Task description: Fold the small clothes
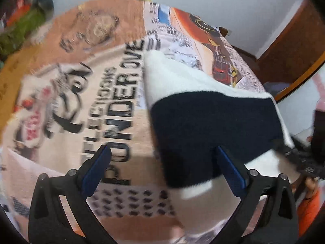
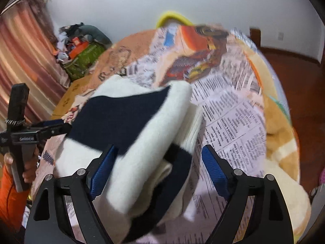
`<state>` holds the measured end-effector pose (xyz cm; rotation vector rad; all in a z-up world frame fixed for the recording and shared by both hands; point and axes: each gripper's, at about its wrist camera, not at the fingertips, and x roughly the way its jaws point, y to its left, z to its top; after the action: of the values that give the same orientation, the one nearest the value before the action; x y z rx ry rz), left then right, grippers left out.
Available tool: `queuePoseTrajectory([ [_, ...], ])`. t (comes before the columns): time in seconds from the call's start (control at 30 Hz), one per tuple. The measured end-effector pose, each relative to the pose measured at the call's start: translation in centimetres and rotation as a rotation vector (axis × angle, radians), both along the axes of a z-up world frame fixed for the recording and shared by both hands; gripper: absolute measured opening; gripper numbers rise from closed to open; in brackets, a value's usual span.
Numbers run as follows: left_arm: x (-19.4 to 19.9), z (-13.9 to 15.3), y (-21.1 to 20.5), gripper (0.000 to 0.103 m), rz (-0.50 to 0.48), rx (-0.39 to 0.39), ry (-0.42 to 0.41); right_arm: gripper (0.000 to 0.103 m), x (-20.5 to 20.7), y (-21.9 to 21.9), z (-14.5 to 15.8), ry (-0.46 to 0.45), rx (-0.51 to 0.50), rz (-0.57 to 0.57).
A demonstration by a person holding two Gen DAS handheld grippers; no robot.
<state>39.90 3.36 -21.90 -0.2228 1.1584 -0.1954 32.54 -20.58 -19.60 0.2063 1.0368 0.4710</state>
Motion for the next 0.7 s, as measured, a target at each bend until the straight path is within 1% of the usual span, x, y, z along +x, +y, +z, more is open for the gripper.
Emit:
queuePoseTrajectory([
  [0.1,0.8,-1.3,-0.2,0.103,0.008,-0.094,0.042,0.084,0.8,-0.1,-1.6,0.067,0.050,0.001],
  [0.2,1.5,-3.0,-1.1,0.103,-0.009,-0.187,0.096,0.088,1.0,0.1,-2.2,0.075,0.086,0.009],
  [0.27,1.7,-3.6,-1.7,0.103,-0.024,-0.219,0.108,0.088,1.0,0.4,-2.4,0.074,0.092,0.022],
  [0.33,1.9,-3.9,-2.1,0.097,-0.034,-0.244,0.108,0.086,1.0,0.6,-2.4,0.082,0.096,0.034],
  [0.37,1.9,-4.0,-2.2,0.089,-0.039,-0.261,0.109,0.080,0.9,0.8,-2.4,0.083,0.095,0.041],
  [0.4,1.9,-3.9,-2.3,0.086,-0.041,-0.275,0.112,0.078,0.8,0.9,-2.2,0.087,0.093,0.045],
  [0.43,1.9,-3.8,-2.4,0.084,-0.037,-0.272,0.109,0.074,0.9,1.0,-2.1,0.088,0.090,0.045],
  [0.47,1.8,-3.6,-2.5,0.081,-0.038,-0.268,0.104,0.068,0.7,1.0,-1.9,0.088,0.092,0.047],
  [0.5,1.8,-3.3,-2.4,0.077,-0.040,-0.262,0.099,0.065,0.8,1.0,-1.7,0.087,0.092,0.047],
  [0.53,1.5,-2.8,-2.5,0.075,-0.045,-0.253,0.088,0.057,0.6,1.0,-1.5,0.085,0.094,0.046],
  [0.57,1.3,-2.4,-2.6,0.070,-0.051,-0.246,0.078,0.050,0.6,1.1,-1.2,0.082,0.094,0.047],
  [0.63,0.7,-1.3,-2.4,0.065,-0.060,-0.238,0.061,0.044,0.0,1.5,-0.1,0.058,0.078,0.055],
  [0.7,-0.1,-0.1,-2.1,0.060,-0.067,-0.229,0.038,0.041,-0.4,2.2,0.7,0.030,0.061,0.065],
])
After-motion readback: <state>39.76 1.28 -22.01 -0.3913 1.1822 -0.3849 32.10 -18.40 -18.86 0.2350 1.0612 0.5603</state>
